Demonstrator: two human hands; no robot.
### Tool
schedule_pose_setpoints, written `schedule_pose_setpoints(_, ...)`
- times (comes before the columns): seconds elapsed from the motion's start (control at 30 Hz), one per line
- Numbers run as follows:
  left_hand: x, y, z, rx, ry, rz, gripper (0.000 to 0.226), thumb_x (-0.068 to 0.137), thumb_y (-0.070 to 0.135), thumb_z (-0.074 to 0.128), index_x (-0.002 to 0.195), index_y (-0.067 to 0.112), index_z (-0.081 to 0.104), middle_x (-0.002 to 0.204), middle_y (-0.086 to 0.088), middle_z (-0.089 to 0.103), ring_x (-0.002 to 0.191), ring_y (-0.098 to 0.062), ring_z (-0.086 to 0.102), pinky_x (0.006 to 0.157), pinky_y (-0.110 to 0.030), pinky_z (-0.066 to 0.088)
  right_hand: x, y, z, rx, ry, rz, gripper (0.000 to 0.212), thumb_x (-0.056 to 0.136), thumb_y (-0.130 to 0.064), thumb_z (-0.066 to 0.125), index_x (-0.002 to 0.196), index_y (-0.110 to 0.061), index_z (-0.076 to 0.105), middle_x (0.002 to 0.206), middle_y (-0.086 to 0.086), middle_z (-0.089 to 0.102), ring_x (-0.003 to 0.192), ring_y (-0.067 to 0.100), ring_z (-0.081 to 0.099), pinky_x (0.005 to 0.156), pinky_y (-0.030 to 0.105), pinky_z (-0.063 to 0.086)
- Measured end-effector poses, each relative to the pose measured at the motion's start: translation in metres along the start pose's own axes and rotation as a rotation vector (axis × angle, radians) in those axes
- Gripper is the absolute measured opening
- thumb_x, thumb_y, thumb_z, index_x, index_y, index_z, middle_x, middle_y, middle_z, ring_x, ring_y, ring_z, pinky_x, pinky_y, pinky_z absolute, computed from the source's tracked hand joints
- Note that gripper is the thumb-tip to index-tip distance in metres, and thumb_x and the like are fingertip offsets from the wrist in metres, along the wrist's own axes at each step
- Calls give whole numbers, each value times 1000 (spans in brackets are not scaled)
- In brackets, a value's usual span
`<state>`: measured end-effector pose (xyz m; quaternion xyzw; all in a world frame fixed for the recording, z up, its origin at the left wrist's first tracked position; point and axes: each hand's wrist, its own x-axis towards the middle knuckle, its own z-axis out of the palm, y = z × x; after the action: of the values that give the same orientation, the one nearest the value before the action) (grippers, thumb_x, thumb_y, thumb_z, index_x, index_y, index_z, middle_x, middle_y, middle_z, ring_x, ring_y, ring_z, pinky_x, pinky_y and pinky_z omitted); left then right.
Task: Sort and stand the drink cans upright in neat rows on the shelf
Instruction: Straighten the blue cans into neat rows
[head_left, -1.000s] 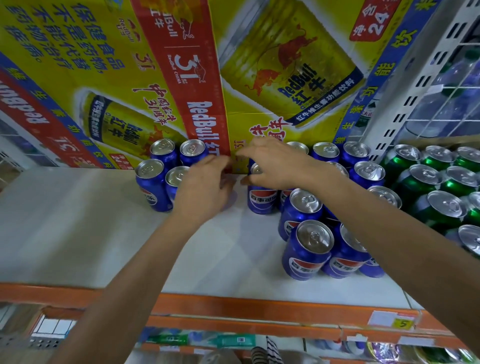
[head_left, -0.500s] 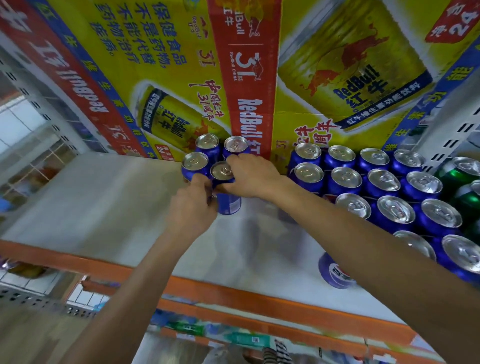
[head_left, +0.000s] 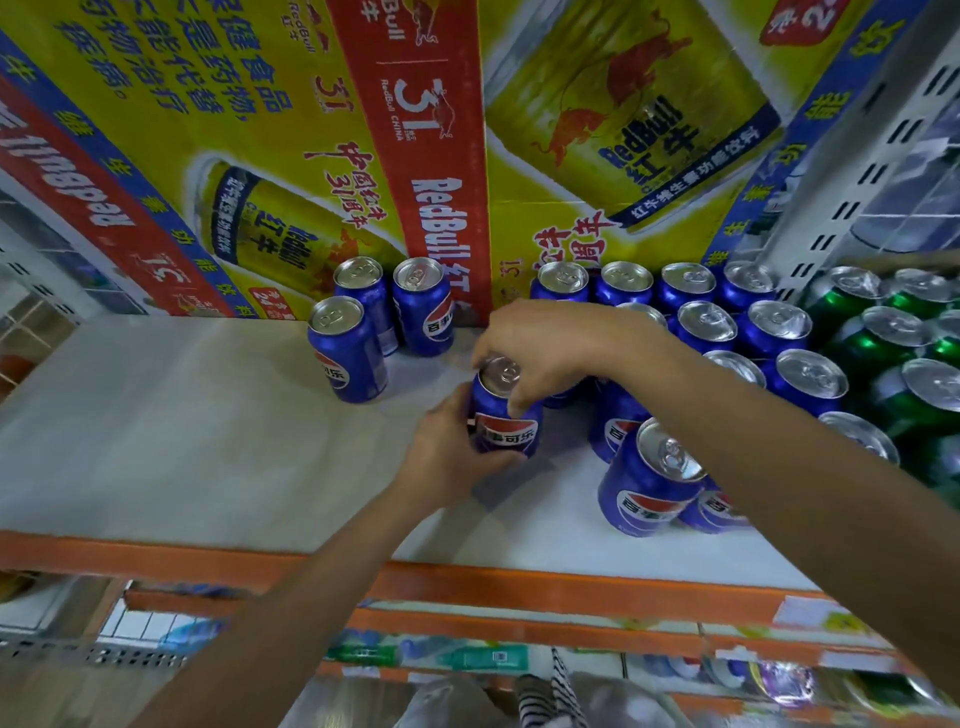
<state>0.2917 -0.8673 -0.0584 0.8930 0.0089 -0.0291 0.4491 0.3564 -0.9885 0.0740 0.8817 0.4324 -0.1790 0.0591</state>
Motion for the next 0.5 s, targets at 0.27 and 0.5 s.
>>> schedule_pose_setpoints(0.27,11,14,22,3,-101,56,70,72,10,81,132,16,47,121,-2,59,99,-20,64,88,-39,55,-33,30,13,23,38,87,63,78,-17,74,135,-22,48,132,-2,46,125,18,39,83,23,33)
schedule_pose_setpoints(0.5,14,14,28,7,-106,95,64,76,11,78,132,15,47,123,-2,60,103,-17,62,90,-31,54,-38,43,22,90,61,110,63,77,-22,75,133,-27,47,130,-4,45,120,16,43,59,12,26)
